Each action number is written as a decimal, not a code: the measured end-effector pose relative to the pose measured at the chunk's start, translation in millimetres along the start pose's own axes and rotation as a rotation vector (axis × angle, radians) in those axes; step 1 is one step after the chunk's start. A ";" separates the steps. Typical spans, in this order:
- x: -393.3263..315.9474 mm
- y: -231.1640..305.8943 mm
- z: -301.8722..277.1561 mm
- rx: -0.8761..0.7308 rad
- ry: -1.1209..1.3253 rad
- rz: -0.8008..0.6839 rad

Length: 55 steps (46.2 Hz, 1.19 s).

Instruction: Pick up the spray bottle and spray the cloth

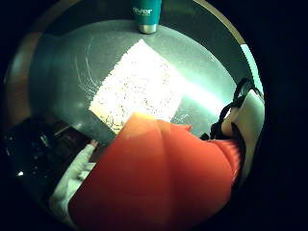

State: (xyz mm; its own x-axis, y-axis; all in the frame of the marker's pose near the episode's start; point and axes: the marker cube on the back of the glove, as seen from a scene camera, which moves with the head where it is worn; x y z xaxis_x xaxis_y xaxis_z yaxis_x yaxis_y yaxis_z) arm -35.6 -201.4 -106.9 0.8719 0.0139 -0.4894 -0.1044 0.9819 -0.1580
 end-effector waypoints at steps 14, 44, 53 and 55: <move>-18.8 -1.2 4.4 0.020 -0.043 0.007; -23.8 8.7 -49.3 0.438 -0.913 -0.008; -45.1 4.8 -68.0 0.512 -1.109 -0.008; -49.5 3.8 -70.7 0.524 -1.160 -0.018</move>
State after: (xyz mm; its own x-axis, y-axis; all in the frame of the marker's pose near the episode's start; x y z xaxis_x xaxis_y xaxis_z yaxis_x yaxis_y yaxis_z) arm -112.9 -211.7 -143.9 0.8042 -0.1041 0.5852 -0.1186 0.9366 0.3296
